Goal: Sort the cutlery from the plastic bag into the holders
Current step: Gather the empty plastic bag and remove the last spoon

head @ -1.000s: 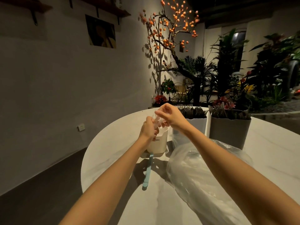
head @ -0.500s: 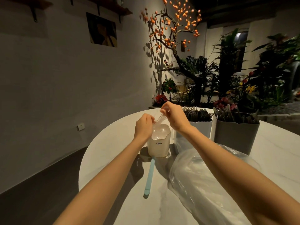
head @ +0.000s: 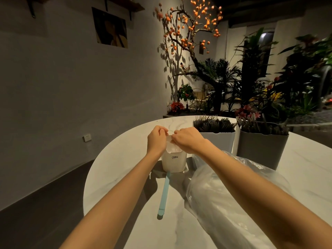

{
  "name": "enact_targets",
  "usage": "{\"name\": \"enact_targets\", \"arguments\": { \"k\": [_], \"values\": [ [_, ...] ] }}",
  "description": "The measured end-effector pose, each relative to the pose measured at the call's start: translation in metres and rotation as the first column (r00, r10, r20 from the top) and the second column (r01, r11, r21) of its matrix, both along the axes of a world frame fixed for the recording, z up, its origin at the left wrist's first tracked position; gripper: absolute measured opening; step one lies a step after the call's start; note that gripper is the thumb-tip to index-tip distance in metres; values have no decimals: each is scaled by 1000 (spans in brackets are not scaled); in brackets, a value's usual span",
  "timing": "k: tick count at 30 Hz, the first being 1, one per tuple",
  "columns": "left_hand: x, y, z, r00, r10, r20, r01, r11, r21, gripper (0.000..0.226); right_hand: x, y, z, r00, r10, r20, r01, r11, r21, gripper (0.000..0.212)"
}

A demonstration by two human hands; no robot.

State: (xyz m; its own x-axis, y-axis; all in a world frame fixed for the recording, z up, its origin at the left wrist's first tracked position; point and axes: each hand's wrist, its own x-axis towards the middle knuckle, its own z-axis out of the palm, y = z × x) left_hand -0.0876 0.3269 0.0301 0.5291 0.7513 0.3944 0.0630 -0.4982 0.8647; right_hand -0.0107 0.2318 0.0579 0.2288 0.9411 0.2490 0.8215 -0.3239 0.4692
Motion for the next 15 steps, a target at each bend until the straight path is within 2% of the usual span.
{"name": "enact_targets", "arguments": {
  "k": [3, 7, 11, 15],
  "values": [
    [-4, -1, 2, 1000, -26, 13, 26, 1000, -16, 24, -1, 2, 6, 996, -5, -93, 4, 1000, -12, 37],
    [-6, -4, 6, 999, -41, 26, 41, 999, -19, 23, -3, -1, 12, 968, 40, -249, -10, 992, 123, 27],
    [-10, -11, 10, 998, -54, 46, 54, 999, 4, 21, -7, -14, 17, 975, 92, -202, -28, 955, 295, 24],
    [-16, -23, 17, 994, -97, 54, 95, 995, 39, 18, -12, -31, 23, 969, 90, -229, -5, 938, 346, 20]
  ]
}}
